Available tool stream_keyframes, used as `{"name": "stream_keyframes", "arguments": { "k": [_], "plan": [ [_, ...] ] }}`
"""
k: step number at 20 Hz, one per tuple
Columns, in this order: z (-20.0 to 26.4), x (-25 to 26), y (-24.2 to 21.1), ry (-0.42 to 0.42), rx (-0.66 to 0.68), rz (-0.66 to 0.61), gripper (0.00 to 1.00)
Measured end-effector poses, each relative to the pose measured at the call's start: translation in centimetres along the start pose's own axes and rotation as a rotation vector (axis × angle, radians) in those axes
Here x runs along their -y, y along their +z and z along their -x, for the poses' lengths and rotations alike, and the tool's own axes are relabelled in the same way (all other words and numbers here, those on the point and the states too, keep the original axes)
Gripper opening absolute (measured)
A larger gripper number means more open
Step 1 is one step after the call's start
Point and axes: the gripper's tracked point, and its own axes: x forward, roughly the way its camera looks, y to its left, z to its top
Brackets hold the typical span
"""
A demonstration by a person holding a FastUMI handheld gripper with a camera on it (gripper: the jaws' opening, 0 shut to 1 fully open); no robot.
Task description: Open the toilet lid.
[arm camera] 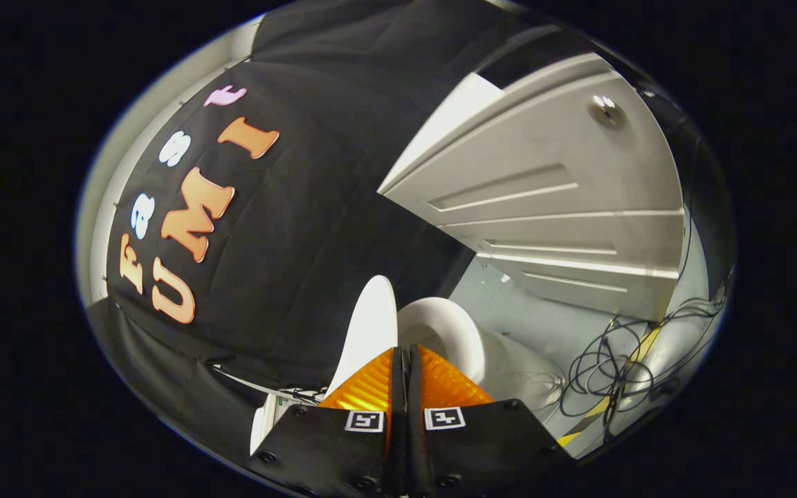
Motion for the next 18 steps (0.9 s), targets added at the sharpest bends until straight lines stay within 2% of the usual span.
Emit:
{"name": "stream_keyframes", "arguments": {
  "k": [2, 5, 10, 18],
  "plan": [
    [-0.3, -2.8, 1.6, 0.014, 0.069, 0.061, 0.08],
    [-0.4, -7.1, 2.5, 0.032, 0.103, 0.178, 0.08],
    [0.2, -14.5, 2.7, 0.092, 0.095, 0.325, 0.08],
    [1.5, -22.4, 0.9, 0.099, 0.113, 0.587, 0.08]
  ]
}}
